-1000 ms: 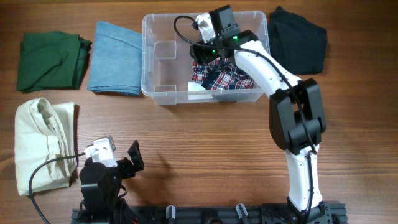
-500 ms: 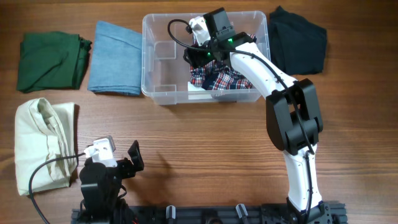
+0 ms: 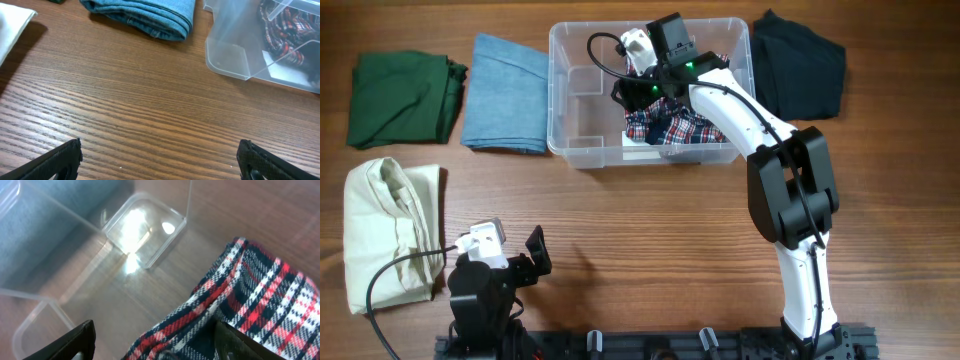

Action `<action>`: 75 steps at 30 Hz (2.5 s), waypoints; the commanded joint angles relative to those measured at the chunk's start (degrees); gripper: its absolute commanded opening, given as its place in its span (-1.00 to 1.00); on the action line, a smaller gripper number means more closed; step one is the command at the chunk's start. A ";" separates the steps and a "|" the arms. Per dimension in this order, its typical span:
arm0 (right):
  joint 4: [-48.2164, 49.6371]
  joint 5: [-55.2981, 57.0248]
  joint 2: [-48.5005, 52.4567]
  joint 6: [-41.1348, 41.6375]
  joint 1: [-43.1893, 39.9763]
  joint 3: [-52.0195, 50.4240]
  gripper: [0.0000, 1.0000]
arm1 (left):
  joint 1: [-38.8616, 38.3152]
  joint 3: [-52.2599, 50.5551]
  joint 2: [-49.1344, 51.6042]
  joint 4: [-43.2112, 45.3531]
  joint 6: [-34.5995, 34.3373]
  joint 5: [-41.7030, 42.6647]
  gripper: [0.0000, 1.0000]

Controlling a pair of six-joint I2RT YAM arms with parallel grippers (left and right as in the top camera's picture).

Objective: Pack container
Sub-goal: 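Press and tuck the plaid garment flat inside the bin with the right gripper, then raise the right gripper and move it right toward the black garment, then lower the right gripper onto the black garment's right edge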

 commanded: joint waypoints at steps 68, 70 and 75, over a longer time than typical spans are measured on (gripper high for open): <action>4.63 4.66 -15.41 29.92 -45.51 -23.12 0.99 | 0.35 -0.02 -0.46 -0.59 -0.70 0.87 0.99; 6.38 5.70 -14.38 28.76 -45.53 -23.12 1.00 | 0.35 -0.02 -0.46 -0.59 -0.70 0.87 1.00; 9.16 6.23 -11.30 27.93 -45.59 -23.12 1.00 | 0.35 -0.02 -0.46 -0.59 -0.70 0.87 0.99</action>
